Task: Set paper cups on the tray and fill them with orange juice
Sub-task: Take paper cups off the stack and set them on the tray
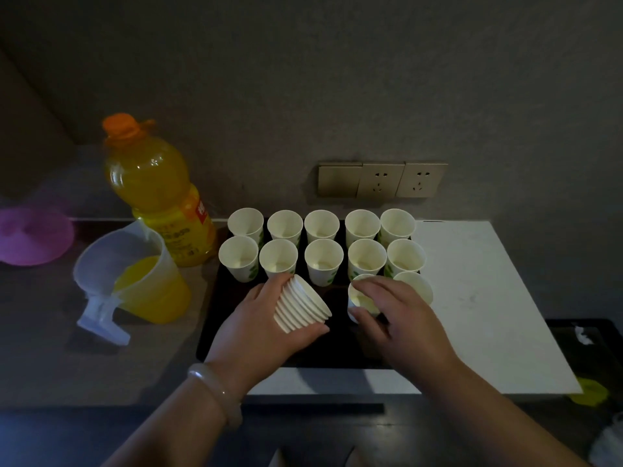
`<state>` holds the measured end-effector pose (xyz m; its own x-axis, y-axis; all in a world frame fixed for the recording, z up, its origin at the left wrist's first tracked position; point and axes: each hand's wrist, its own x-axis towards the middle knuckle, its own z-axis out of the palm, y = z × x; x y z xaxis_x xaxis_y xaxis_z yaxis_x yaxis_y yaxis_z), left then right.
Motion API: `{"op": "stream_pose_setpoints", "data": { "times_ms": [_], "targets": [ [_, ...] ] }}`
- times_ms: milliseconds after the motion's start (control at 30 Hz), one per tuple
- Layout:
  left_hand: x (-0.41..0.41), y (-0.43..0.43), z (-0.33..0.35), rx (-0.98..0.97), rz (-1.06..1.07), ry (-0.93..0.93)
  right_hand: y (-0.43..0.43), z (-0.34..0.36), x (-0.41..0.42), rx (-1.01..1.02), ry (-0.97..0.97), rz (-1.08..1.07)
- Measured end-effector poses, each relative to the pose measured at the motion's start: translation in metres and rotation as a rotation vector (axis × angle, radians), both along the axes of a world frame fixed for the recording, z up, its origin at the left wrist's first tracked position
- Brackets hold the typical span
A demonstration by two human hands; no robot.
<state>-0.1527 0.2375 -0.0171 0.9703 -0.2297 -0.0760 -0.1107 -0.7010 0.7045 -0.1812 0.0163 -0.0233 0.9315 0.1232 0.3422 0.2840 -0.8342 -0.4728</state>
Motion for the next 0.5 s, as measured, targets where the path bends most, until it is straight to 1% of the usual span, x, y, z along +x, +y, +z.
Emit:
{"op": "stream_pose_setpoints", "data": {
  "times_ms": [67, 100, 133, 300, 500],
  "targets": [
    [0.002, -0.002, 0.0, 0.0, -0.02, -0.003, 0.022, 0.024, 0.0, 0.271, 0.146, 0.037],
    [0.003, -0.003, -0.001, -0.001, -0.035, -0.007, 0.031, 0.03, 0.002, 0.37, 0.229, 0.061],
    [0.005, -0.005, -0.001, 0.004, -0.05, -0.018, 0.038, 0.033, 0.005, 0.422, 0.287, 0.074],
    [0.005, -0.002, 0.0, 0.035, -0.053, -0.046, 0.05, 0.035, 0.011, 0.505, 0.374, 0.057],
    [0.005, 0.003, 0.001, 0.054, -0.053, -0.063, 0.066, 0.033, 0.004, 0.476, 0.289, 0.012]
  ]
}}
